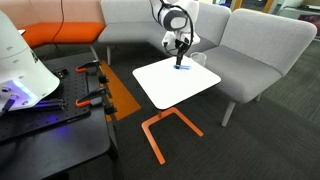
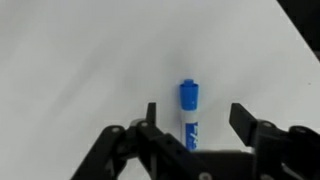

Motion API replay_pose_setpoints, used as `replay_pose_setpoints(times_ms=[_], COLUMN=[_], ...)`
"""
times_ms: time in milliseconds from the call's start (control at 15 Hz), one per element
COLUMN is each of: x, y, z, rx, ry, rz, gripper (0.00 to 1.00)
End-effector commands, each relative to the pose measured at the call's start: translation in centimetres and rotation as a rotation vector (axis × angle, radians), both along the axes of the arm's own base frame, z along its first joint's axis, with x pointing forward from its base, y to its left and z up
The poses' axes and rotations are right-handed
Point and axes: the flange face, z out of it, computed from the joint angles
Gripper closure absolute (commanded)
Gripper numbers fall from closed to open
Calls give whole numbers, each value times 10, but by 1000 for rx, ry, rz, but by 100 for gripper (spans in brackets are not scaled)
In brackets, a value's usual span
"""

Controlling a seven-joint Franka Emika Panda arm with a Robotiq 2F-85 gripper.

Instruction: Put the marker into the glass.

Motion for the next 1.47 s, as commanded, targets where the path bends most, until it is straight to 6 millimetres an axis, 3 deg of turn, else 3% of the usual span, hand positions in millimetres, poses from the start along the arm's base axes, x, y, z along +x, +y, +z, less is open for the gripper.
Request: replay_pose_setpoints(times_ms=[0, 267, 467, 600, 867, 1000, 1400], x=[8, 9, 7, 8, 11, 13, 29], y=[4, 8, 8, 15, 34, 33, -30], z=[-2, -7, -7, 3, 32, 50, 89], rx=[22, 14, 28, 64, 190, 261, 488], ry=[-23, -13, 13, 28, 35, 57, 24], rz=[10, 10, -10, -24, -95, -180, -401], gripper=[51, 82, 100, 95, 95, 95, 95])
